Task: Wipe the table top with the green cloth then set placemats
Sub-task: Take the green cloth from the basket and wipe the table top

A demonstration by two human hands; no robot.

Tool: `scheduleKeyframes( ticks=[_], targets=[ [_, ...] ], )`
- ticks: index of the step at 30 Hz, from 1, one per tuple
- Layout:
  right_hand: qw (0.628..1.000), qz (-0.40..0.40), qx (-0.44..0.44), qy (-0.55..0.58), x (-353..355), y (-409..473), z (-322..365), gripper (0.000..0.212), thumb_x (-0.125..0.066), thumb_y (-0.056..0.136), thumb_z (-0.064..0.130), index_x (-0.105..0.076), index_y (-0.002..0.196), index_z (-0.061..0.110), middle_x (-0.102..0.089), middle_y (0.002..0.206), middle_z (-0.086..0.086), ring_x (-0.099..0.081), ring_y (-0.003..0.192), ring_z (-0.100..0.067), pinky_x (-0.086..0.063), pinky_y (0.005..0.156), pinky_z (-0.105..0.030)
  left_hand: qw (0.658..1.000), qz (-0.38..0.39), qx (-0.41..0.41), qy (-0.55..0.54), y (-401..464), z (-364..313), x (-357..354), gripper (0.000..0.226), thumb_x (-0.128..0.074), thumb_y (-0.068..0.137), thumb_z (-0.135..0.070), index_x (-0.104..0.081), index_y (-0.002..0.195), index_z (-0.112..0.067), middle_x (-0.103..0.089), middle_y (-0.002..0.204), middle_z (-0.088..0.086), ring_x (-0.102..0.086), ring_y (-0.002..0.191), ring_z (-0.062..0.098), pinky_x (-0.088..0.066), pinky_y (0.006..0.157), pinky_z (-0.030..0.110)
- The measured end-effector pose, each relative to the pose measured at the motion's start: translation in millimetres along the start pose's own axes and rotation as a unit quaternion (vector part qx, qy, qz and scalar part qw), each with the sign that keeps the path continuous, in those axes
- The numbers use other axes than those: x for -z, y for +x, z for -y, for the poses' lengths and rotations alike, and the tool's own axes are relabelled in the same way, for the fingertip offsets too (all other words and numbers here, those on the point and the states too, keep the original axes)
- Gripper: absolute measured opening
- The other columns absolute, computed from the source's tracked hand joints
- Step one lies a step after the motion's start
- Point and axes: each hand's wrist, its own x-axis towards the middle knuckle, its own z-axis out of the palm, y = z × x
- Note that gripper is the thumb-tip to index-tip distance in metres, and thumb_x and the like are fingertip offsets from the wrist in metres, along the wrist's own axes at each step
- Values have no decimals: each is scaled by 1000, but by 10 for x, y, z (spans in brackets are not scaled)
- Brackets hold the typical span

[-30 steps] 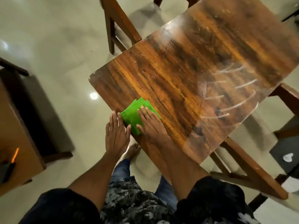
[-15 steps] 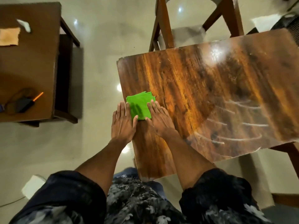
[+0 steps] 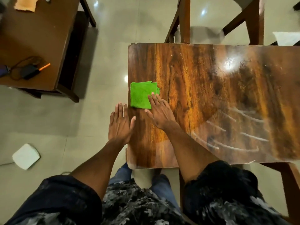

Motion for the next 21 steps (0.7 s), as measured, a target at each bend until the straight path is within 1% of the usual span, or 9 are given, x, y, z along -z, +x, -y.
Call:
scheduleKeyframes(
  ticks=[2, 5, 7, 9, 12, 14, 17, 19, 21],
  targets=[
    [999, 6, 32, -23, 97, 254, -25, 71, -29, 112, 48, -5, 168, 11, -2, 177, -11, -2, 164, -26, -13, 132, -47, 999, -11, 33, -15, -97, 8, -98, 73, -16, 110, -54, -5, 168, -10, -1, 176, 12, 1, 163, 26, -4, 131, 41],
    [996, -17, 72, -51, 78, 723, -93, 72, -29, 112, 48, -5, 168, 9, -1, 176, -14, -4, 164, -29, -15, 131, -48, 999, -29, 35, 6, -194, 76, -304, 73, -10, 110, -55, -4, 168, -10, 1, 176, 11, 2, 163, 25, -3, 132, 42],
    [996, -13, 72, -48, -76, 955, -162, 72, -29, 112, 48, -6, 168, 8, -2, 176, -16, -5, 163, -31, -16, 130, -50, 999, -26, 15, 30, -139, 130, -413, 72, -13, 110, -53, -8, 167, -9, -3, 176, 14, -1, 163, 26, -7, 132, 44],
    [996, -24, 71, -44, -273, 1097, -186, 72, -26, 111, 51, -7, 168, 10, -2, 176, -16, -4, 163, -32, -15, 130, -53, 998, -52, 16, 35, -29, 151, -458, 70, -17, 112, -51, -9, 167, -9, -4, 176, 14, -3, 163, 25, -6, 132, 43],
    [998, -29, 52, -13, -625, 1179, -167, 73, -23, 110, 57, -8, 169, 16, 0, 177, -13, -1, 164, -30, -11, 130, -55, 996, -82, 25, 16, 132, 171, -518, 70, -18, 111, -51, -10, 168, -10, -5, 176, 12, -3, 163, 23, -6, 132, 43],
    [997, -67, 30, -22, -900, 1078, -159, 73, -19, 109, 59, -8, 169, 19, 0, 177, -13, -1, 164, -31, -9, 130, -55, 995, -97, 20, 4, 128, 194, -631, 71, -16, 110, -50, -10, 168, -9, -6, 176, 11, -4, 163, 22, -6, 132, 42],
    [990, -135, -10, -29, -1286, 613, 64, 70, -14, 109, 57, -11, 169, 22, -7, 177, -12, -6, 164, -30, -11, 130, -55, 990, -133, 34, -36, 71, 245, -858, 67, -18, 111, -46, -15, 167, -9, -12, 175, 10, -10, 163, 20, -7, 131, 39],
    [990, -140, -10, -15, -1575, 100, 374, 68, -18, 110, 54, -12, 169, 21, -8, 177, -11, -6, 164, -29, -12, 129, -55, 982, -165, 60, -69, 22, 267, -961, 65, -20, 111, -43, -18, 167, -9, -17, 175, 9, -14, 162, 20, -8, 130, 37],
    [994, -112, 14, 5, -1870, -504, 701, 68, -24, 111, 54, -11, 169, 21, -4, 177, -11, -1, 164, -28, -11, 129, -55, 975, -183, 76, -102, -28, 288, -1016, 64, -19, 111, -42, -17, 167, -10, -18, 175, 8, -14, 162, 19, -8, 131, 37]
  ],
)
